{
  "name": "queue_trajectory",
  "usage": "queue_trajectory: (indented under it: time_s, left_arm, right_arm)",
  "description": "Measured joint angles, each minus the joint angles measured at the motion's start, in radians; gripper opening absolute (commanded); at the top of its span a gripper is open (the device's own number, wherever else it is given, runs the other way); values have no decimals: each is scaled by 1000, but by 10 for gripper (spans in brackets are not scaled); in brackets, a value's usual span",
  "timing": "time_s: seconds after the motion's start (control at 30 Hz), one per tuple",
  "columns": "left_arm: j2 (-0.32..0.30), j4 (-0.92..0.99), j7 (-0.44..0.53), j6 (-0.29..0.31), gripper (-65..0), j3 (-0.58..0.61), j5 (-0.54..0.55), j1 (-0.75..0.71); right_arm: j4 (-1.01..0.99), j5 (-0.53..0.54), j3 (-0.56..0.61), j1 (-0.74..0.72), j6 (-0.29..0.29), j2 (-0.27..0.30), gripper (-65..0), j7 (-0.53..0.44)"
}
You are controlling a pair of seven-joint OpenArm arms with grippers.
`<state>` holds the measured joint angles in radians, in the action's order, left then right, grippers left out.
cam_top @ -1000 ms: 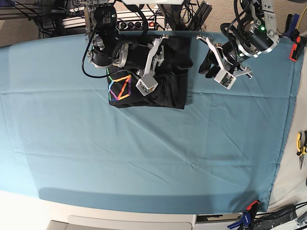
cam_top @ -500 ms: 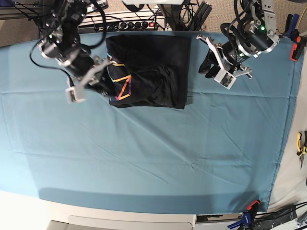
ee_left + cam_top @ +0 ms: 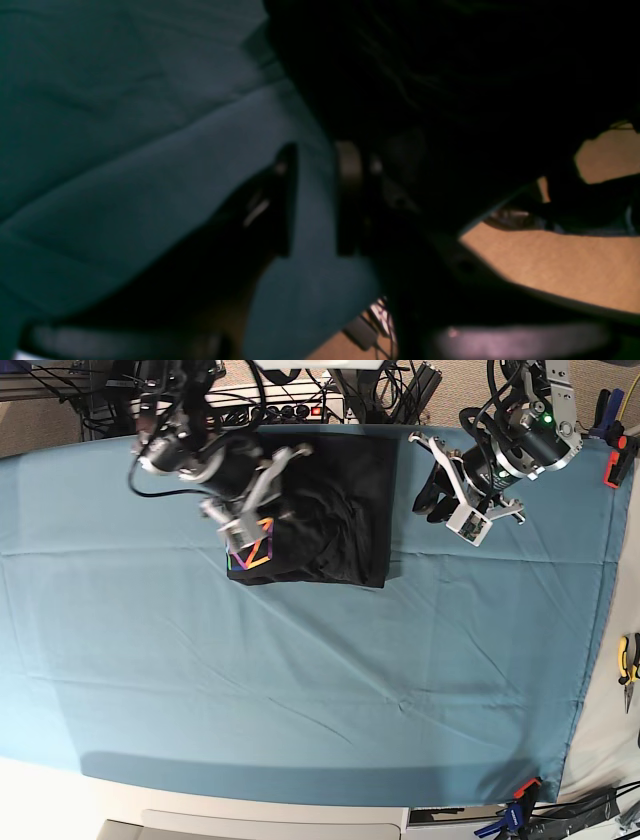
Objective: Fold the T-shirt properly
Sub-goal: 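Press the folded end flat onto the shirt with the right gripper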
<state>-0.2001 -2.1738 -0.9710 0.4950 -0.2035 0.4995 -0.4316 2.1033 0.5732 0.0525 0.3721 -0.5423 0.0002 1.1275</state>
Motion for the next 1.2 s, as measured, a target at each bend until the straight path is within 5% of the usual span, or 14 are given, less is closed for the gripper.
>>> queue_trajectory:
  time_s: [0.33, 0.6, 0.73, 0.87, 1.2]
  left_arm:
    - [0, 0, 0, 0, -508, 0, 0, 0]
    - [0, 0, 0, 0, -508, 0, 0, 0]
    - [0, 0, 0, 0, -508, 0, 0, 0]
    - [0, 0, 0, 0, -508, 0, 0, 0]
    - [0, 0, 0, 0, -508, 0, 0, 0]
  right_arm:
    - [0, 1, 226, 2, -23, 2, -650, 24]
    - [0, -75, 126, -2, -19, 2, -650, 26]
    - [0, 8, 60, -1, -19, 2, -650, 81]
    - [48, 29, 19, 34, -24, 2, -451, 83]
    - [135, -84, 12, 146, -21, 69, -449, 76]
